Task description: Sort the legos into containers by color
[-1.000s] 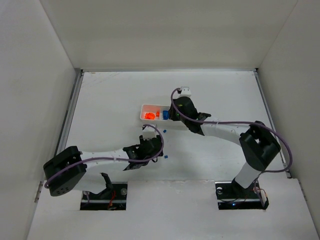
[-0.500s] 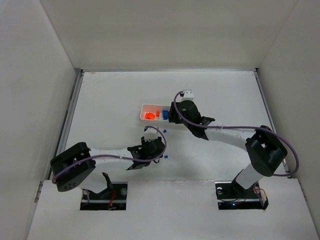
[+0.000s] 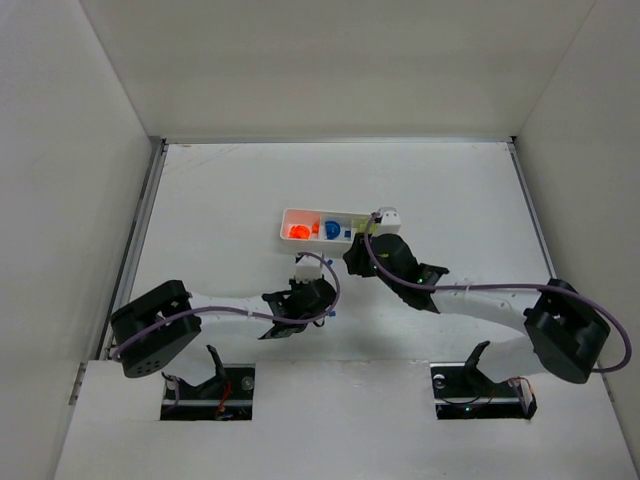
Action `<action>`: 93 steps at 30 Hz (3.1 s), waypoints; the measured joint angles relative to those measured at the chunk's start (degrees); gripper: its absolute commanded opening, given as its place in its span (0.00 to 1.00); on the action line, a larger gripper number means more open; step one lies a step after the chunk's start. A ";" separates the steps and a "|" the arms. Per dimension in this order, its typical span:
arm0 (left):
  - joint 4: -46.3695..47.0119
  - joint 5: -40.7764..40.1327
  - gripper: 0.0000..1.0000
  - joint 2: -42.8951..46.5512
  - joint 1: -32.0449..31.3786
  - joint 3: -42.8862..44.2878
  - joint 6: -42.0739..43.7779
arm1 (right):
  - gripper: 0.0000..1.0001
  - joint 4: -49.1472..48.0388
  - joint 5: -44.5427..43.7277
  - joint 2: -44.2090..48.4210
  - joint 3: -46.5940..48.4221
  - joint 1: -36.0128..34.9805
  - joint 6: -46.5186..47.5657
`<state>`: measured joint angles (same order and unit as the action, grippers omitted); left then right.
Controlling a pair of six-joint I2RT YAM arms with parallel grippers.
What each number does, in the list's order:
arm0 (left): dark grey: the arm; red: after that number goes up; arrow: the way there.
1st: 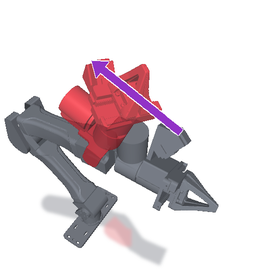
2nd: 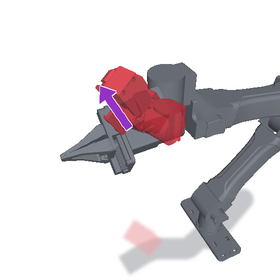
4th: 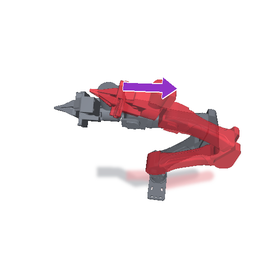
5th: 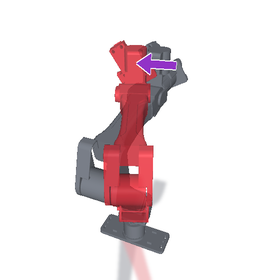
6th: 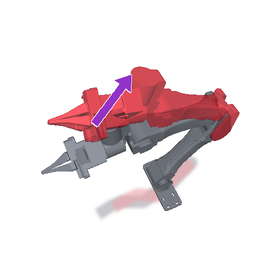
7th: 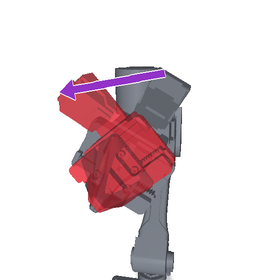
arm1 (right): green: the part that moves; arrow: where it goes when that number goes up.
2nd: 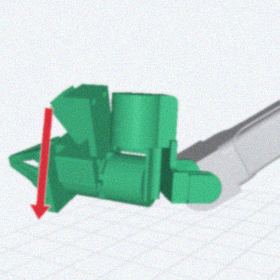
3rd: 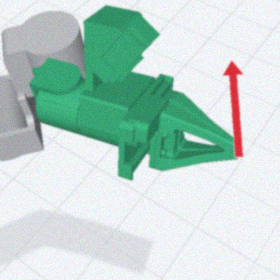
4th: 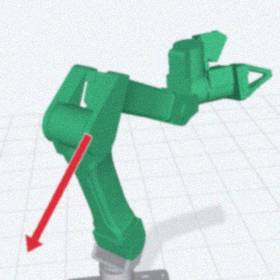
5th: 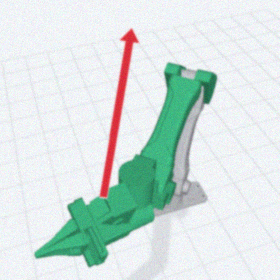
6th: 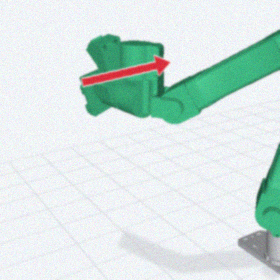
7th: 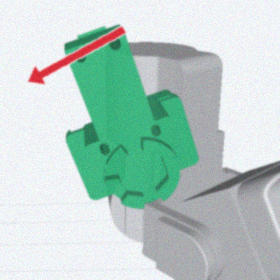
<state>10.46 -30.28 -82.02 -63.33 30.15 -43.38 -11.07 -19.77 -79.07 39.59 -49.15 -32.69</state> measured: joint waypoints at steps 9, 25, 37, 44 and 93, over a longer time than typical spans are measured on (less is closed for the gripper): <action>-3.37 0.70 0.13 8.35 3.13 1.53 1.88 | 0.52 -0.17 -1.03 7.28 -9.31 -4.04 -4.81; 0.90 7.48 0.24 -14.95 18.03 29.73 12.63 | 0.50 -0.15 -3.82 9.44 -15.85 -14.84 -11.32; -0.61 8.94 0.38 -21.79 19.19 33.09 14.38 | 0.50 -0.04 -6.51 0.37 -12.28 -20.37 -10.60; -0.17 8.55 0.37 -9.03 19.19 24.17 14.34 | 0.48 -0.09 -8.44 -6.38 -5.97 -22.27 -8.66; 6.91 -1.60 0.40 -2.40 8.57 1.57 1.60 | 0.49 3.78 -0.63 -15.89 18.62 4.20 5.66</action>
<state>17.37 -31.88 -84.42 -54.76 31.73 -41.78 -7.29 -20.40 -94.96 58.22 -44.95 -27.03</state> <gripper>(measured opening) 0.402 0.406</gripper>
